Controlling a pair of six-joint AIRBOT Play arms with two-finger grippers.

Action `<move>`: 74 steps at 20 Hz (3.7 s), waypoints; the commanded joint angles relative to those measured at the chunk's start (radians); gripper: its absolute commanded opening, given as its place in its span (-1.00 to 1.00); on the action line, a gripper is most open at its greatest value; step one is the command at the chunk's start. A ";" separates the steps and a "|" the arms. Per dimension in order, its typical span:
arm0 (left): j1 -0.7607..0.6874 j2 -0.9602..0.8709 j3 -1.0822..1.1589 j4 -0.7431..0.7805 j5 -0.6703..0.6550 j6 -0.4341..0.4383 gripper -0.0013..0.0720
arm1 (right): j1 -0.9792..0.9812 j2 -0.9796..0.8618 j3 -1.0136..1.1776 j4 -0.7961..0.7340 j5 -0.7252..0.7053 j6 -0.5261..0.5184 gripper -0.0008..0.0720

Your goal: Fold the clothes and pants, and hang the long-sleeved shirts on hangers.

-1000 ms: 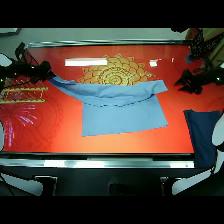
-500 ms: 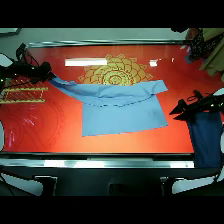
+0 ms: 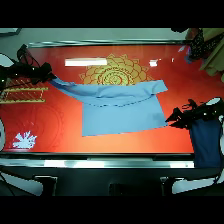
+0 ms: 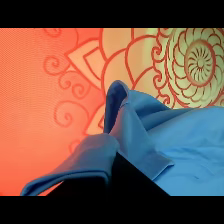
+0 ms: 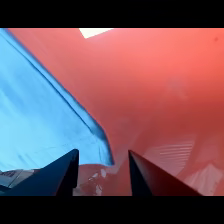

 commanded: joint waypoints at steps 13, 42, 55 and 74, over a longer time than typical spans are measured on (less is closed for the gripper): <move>0.022 0.013 0.001 0.000 -0.061 0.000 -0.91 | 0.136 0.170 0.098 -0.001 -0.078 0.016 -0.89; -0.109 -0.012 -0.002 0.139 -0.304 -0.060 -0.90 | 0.129 -0.179 0.687 0.010 -0.134 0.288 -0.09; -0.104 -0.012 -0.001 0.139 -0.290 -0.050 -0.91 | 0.261 0.164 -0.089 0.159 -0.140 0.108 0.36; -0.103 -0.017 -0.001 0.139 -0.291 -0.042 -0.90 | 0.636 0.183 -0.265 0.220 -0.466 0.210 -0.67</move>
